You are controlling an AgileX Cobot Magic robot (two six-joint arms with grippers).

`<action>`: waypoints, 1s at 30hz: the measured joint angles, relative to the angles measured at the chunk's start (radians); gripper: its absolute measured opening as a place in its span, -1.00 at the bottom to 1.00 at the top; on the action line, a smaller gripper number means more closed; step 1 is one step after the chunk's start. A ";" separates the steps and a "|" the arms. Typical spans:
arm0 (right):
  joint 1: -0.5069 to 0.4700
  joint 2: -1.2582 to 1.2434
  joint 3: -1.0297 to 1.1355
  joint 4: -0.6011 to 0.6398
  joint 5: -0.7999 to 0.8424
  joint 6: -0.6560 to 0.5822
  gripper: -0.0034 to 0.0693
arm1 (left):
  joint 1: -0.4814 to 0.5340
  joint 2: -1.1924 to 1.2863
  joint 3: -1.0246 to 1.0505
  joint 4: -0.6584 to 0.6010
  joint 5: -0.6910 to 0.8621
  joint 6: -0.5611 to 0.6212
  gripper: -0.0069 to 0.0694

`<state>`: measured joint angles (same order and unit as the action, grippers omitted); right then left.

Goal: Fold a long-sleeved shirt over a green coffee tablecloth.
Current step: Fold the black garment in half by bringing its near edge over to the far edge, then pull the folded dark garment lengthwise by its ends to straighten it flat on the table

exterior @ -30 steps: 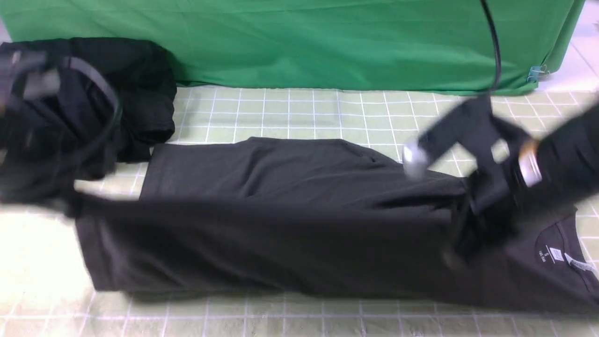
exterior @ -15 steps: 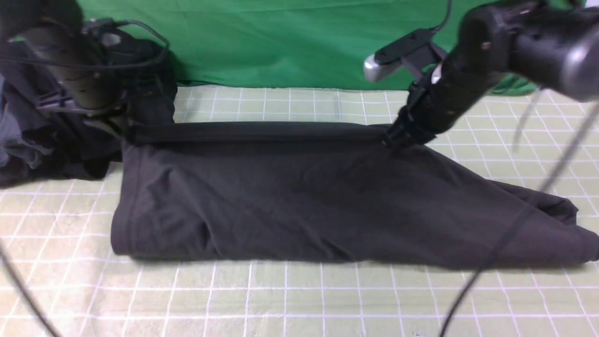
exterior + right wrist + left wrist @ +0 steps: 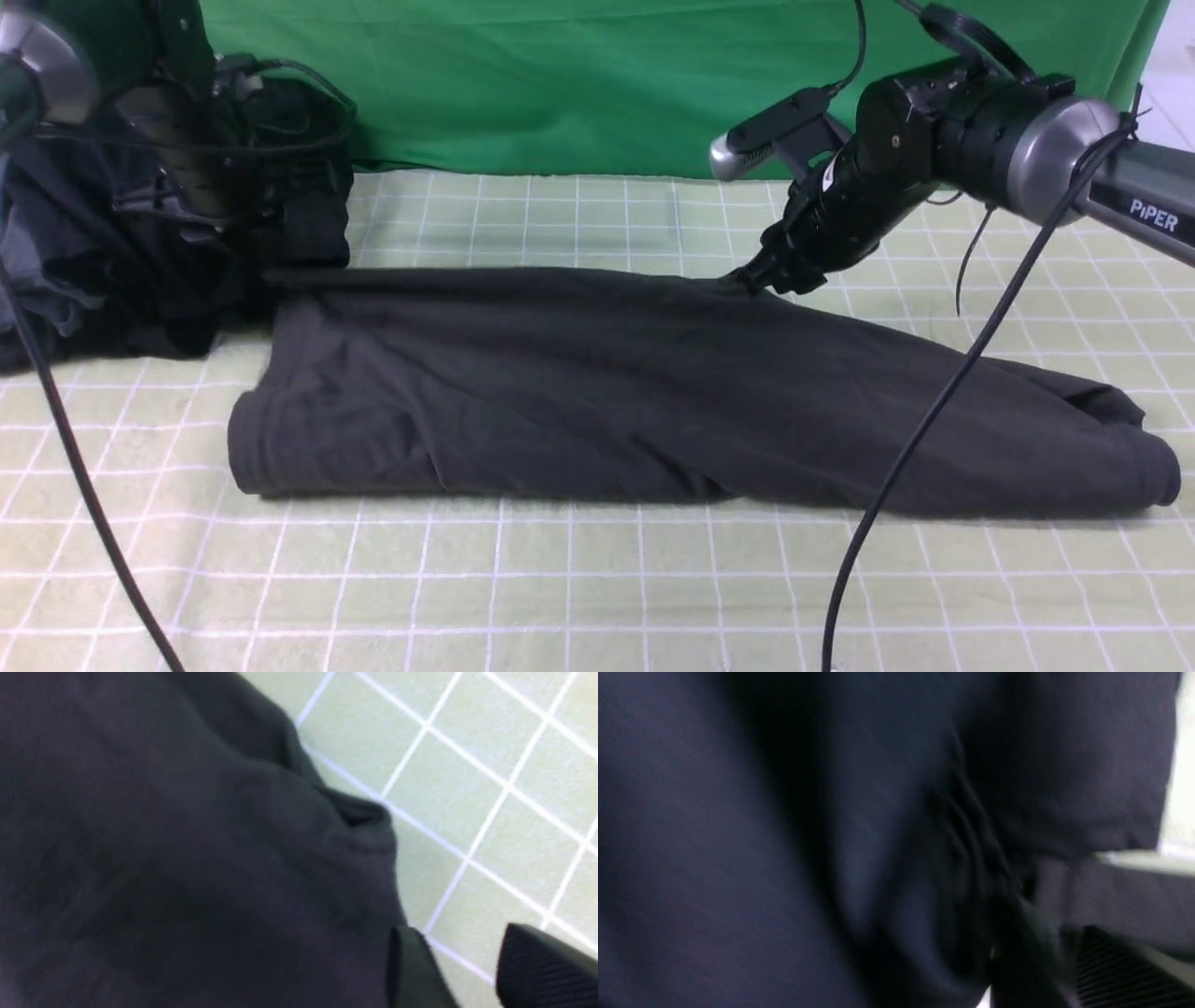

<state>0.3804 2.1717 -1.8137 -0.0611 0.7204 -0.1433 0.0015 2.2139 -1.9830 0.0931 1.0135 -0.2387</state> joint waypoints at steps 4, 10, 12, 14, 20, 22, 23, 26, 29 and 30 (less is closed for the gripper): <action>-0.001 -0.022 -0.070 0.000 0.118 0.021 -0.03 | 0.002 -0.016 -0.079 0.043 0.028 -0.019 0.20; -0.013 -0.143 -0.131 -0.007 0.369 -0.001 -0.55 | 0.003 -0.079 -0.176 -0.068 0.170 0.085 0.10; -0.031 -0.176 -0.135 -0.006 0.418 -0.008 -0.73 | 0.000 -0.102 -0.169 -0.126 0.187 0.132 -0.12; -0.100 -0.226 -0.125 0.001 0.470 -0.009 -0.88 | -0.019 -0.156 -0.107 -0.194 0.191 0.185 -0.61; -0.287 -0.306 0.080 0.044 0.489 -0.009 -0.86 | -0.139 -0.341 0.286 -0.205 0.173 0.215 -0.83; -0.324 -0.303 0.136 0.054 0.484 -0.013 -0.71 | -0.172 -0.375 0.388 -0.203 0.124 0.216 -0.83; -0.343 -0.298 0.155 0.061 0.476 -0.018 -0.64 | -0.190 -0.390 0.443 -0.203 0.089 0.216 -0.83; -0.391 -0.270 0.208 0.090 0.451 -0.037 -0.26 | -0.230 -0.409 0.584 -0.201 -0.010 0.218 -0.83; -0.423 -0.204 0.224 0.144 0.430 -0.057 0.16 | -0.242 -0.395 0.733 -0.150 -0.111 0.203 -0.83; -0.425 -0.186 0.225 0.155 0.420 -0.064 0.20 | -0.238 -0.388 0.759 -0.129 -0.125 0.186 -0.83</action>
<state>-0.0443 1.9854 -1.5890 0.0940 1.1404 -0.2071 -0.2367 1.8257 -1.2240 -0.0354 0.8889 -0.0530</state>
